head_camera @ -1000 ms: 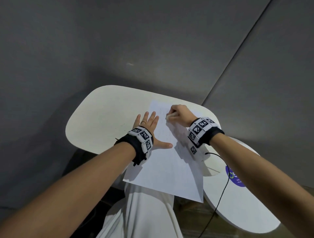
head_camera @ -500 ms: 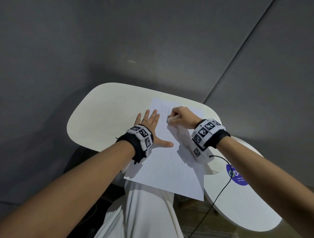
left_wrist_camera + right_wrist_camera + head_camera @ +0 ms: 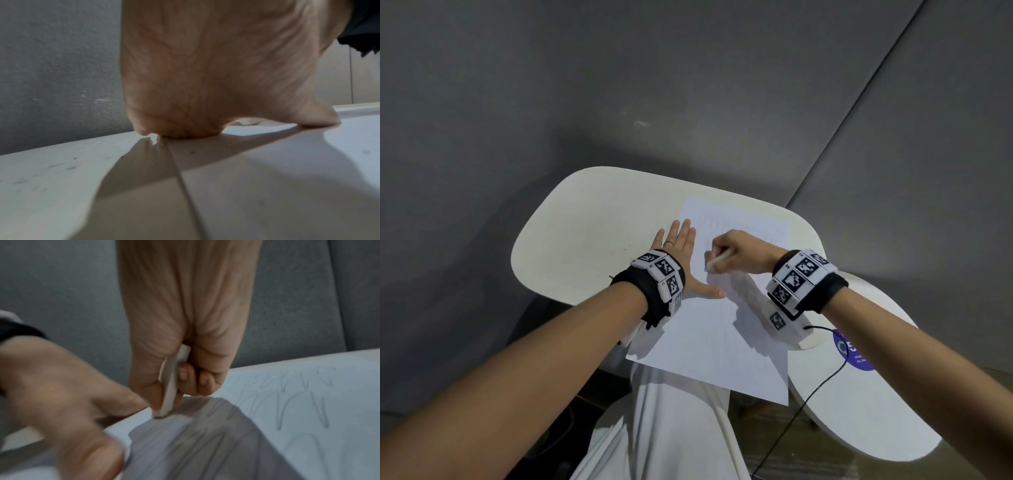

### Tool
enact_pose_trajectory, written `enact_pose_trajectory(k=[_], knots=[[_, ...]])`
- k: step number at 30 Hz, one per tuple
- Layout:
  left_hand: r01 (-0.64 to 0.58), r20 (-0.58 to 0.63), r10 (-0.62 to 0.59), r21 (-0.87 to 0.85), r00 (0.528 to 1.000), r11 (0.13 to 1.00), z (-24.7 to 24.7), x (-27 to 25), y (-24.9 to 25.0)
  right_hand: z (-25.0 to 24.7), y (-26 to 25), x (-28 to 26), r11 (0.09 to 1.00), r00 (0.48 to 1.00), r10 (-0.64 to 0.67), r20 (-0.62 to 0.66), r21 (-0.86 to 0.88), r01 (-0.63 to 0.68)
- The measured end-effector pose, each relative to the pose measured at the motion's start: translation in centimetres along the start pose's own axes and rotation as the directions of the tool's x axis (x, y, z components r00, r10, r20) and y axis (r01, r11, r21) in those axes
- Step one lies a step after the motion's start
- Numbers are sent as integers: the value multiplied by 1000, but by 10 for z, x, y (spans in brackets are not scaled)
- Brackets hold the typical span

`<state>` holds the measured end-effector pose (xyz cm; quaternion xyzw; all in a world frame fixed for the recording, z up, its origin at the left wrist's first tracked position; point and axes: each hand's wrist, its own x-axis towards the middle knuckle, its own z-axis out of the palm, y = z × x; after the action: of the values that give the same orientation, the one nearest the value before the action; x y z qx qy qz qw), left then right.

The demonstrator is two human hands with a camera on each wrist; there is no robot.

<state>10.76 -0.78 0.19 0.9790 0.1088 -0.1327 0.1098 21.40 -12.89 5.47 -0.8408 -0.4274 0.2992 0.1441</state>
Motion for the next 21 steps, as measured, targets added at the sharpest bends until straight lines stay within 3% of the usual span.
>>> enact_pose_trajectory(k=[2,5,7,9,11,13,15,18,21], knots=[[-1,3,1,10,1000,1000,0,0,0,-4,0,6,1000,999,-5,-36,-17,4],[6,5,-6,16,1000,1000,-2,-3,1,-17,-1,33,998,960,38,-277,-38,-51],[14,3,-14,14,1000,1000,-4,-4,2,-21,-4,40,996,936,45,-348,-59,-70],[13,3,-14,13,1000,1000,-4,-4,3,-19,-3,33,994,965,46,-256,-85,-70],[11,5,-11,10,1000,1000,-4,-3,2,-14,0,21,996,997,44,-60,-79,-48],[8,10,-8,13,1000,1000,-4,-3,0,-10,3,15,997,999,31,36,-65,-29],[0,18,-1,15,1000,1000,-5,-3,0,-14,4,23,996,999,24,-43,-88,-28],[6,23,-6,12,1000,1000,-6,-4,0,-22,-1,40,994,963,38,-267,-90,-64],[12,16,-12,4,1000,1000,-5,-4,0,-17,-4,35,997,974,22,-225,-62,-36]])
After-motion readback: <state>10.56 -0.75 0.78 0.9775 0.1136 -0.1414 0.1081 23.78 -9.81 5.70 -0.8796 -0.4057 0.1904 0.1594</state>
